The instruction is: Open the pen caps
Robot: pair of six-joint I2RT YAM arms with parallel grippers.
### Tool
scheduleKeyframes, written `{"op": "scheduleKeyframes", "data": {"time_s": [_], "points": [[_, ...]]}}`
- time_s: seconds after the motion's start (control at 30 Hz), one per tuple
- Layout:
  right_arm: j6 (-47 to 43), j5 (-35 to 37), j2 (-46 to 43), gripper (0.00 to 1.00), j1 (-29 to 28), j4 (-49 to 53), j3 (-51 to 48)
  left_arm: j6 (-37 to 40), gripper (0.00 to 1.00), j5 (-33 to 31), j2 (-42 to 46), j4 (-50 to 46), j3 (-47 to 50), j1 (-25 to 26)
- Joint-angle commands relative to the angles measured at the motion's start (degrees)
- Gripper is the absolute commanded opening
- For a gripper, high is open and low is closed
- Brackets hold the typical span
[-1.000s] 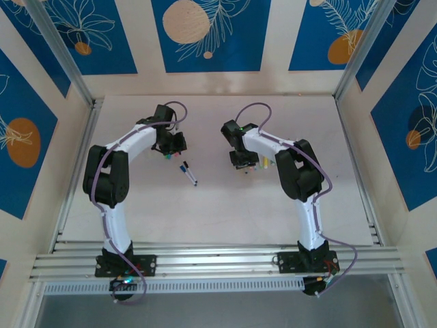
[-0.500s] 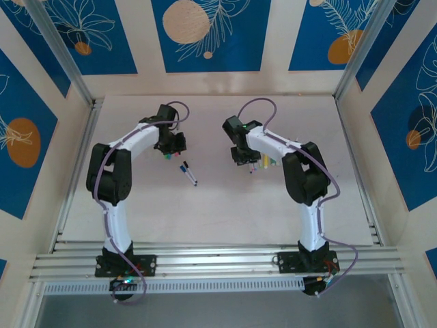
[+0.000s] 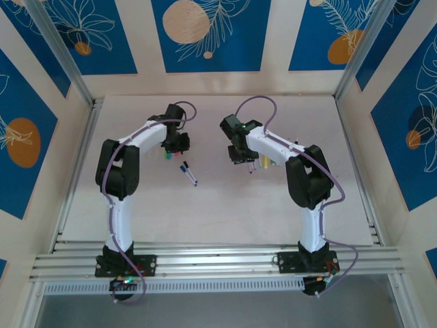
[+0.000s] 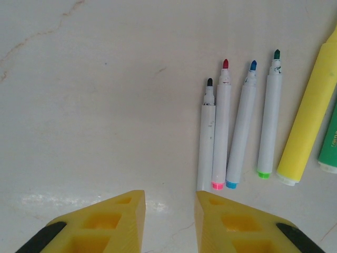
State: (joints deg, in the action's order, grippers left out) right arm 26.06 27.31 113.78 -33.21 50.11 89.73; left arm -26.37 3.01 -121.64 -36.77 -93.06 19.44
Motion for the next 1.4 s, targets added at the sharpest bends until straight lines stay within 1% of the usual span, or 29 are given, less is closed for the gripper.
{"op": "scheduleKeyframes", "data": {"time_s": [0.0, 0.17, 0.6, 0.93, 1.1, 1.13, 1.2, 1.3, 1.37], "points": [[1.4, -1.5, -2.0, 0.3, -0.5, -0.2, -1.2, 1.6, 0.05, -3.4, -1.8, -3.0, -1.6, 0.5], [1.4, -1.6, -1.8, 0.31, -0.6, -0.5, -1.3, 1.8, 0.11, -5.3, -2.7, -3.7, -1.4, 0.6], [1.4, -2.4, -1.7, 0.31, -1.0, -0.9, -1.7, 1.3, 0.23, -6.8, -3.1, -3.9, -1.8, 0.5], [1.3, -3.0, -2.6, 0.31, -1.6, -1.1, -1.4, 1.2, 0.25, -7.4, -1.2, -5.1, -3.1, 0.6], [0.2, -7.3, -4.4, 0.32, -2.7, -4.3, -2.8, 1.2, 0.26, -7.3, 3.1, -6.1, -3.6, 0.6], [0.2, -9.1, -4.9, 0.35, -3.0, -5.4, -3.3, 0.9, 0.26, -6.8, 4.2, -5.7, -3.1, 0.6], [0.0, -13.0, -5.6, 0.4, -3.9, -7.9, -4.3, -0.1, 0.28, -2.4, 7.3, -2.4, 0.0, 0.1], [0.3, -16.8, -5.0, 0.42, -5.5, -9.7, -4.0, -2.8, 0.31, 4.2, 12.3, 3.4, 6.3, -1.2], [0.5, -17.6, -3.9, 0.42, -6.9, -9.6, -2.8, -3.9, 0.32, 6.1, 15.6, 5.7, 9.6, -1.6]]}}
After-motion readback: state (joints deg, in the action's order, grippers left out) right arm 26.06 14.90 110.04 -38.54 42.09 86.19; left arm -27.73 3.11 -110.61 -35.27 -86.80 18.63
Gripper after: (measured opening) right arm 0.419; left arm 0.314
